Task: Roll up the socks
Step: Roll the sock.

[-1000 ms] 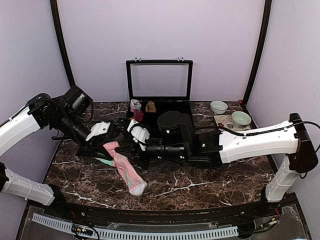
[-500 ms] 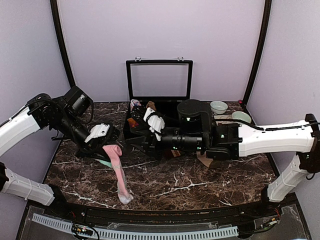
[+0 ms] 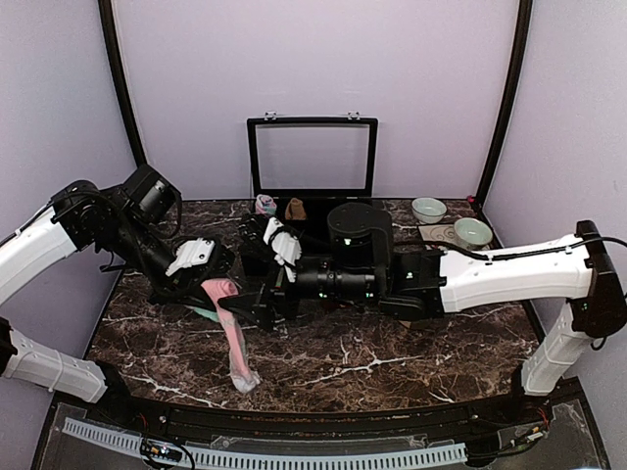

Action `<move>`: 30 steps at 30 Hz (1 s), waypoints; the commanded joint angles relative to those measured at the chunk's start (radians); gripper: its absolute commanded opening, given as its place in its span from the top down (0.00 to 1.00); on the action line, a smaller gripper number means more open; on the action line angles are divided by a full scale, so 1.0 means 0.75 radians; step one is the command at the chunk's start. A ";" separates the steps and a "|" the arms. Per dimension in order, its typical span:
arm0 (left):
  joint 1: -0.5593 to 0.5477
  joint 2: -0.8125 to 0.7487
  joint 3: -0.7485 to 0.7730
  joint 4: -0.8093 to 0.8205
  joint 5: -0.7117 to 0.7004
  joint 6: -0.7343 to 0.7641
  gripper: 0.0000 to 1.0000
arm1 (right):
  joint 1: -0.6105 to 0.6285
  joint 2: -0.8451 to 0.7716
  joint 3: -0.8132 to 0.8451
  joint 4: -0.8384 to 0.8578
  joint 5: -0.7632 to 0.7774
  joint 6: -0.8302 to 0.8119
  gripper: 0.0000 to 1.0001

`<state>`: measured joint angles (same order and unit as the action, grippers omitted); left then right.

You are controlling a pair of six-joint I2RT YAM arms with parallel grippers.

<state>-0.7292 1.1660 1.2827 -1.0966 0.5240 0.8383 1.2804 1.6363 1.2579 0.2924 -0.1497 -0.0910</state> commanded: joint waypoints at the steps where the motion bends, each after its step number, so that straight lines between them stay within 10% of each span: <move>1: -0.004 -0.020 0.018 0.020 -0.033 0.018 1.00 | 0.013 0.062 0.063 0.061 0.009 0.062 0.02; 12: -0.003 -0.019 0.031 0.000 0.006 0.013 1.00 | 0.000 0.136 0.122 0.092 -0.103 0.098 0.33; 19: -0.003 -0.031 0.035 -0.021 0.036 0.015 1.00 | -0.045 0.128 0.044 0.171 -0.250 0.121 0.88; 23: -0.004 -0.036 0.038 -0.022 0.061 0.006 1.00 | -0.050 0.119 0.029 0.130 -0.260 0.093 0.57; 30: -0.006 -0.021 0.039 -0.035 0.068 0.010 1.00 | -0.057 0.154 0.105 0.021 -0.261 0.088 0.57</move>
<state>-0.7296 1.1641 1.2861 -1.1011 0.5419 0.8452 1.2461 1.7351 1.2968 0.3500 -0.3401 -0.0216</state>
